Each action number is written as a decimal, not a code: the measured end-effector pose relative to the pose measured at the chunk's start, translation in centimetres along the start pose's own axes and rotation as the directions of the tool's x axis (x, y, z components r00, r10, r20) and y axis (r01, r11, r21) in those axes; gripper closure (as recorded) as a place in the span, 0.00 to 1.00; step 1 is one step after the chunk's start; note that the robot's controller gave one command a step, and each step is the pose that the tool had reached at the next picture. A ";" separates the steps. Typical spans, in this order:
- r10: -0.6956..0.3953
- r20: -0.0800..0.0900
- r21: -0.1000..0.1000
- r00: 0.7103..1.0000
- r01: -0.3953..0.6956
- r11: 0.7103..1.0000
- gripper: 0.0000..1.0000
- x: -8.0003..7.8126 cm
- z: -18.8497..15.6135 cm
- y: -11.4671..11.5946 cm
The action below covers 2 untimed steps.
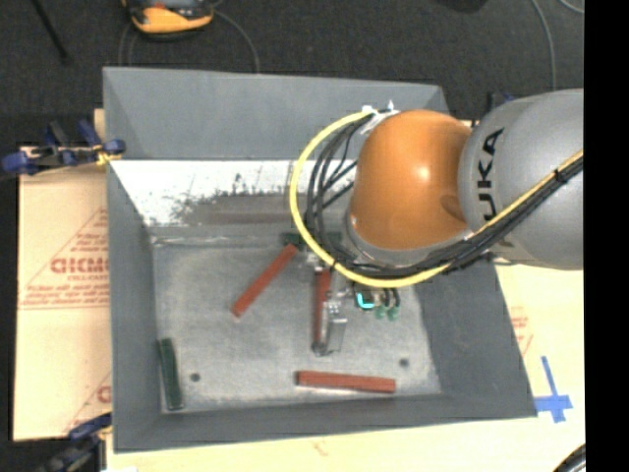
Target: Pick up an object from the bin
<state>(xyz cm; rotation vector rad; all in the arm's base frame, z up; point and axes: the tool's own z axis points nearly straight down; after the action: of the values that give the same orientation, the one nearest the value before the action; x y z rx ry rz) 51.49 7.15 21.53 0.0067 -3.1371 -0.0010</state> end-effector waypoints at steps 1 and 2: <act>0.003 0.008 -0.001 1.000 -0.003 1.000 0.00 -0.2 -0.4 0.0; -0.102 0.012 0.002 0.995 0.102 0.995 0.00 -3.3 4.2 0.8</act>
Offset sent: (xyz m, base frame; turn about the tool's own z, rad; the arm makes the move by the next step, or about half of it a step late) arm 0.0904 0.0265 -0.1453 -0.3190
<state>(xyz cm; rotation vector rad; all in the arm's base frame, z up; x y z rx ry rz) 54.72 7.98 17.33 0.1677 -3.1451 0.0007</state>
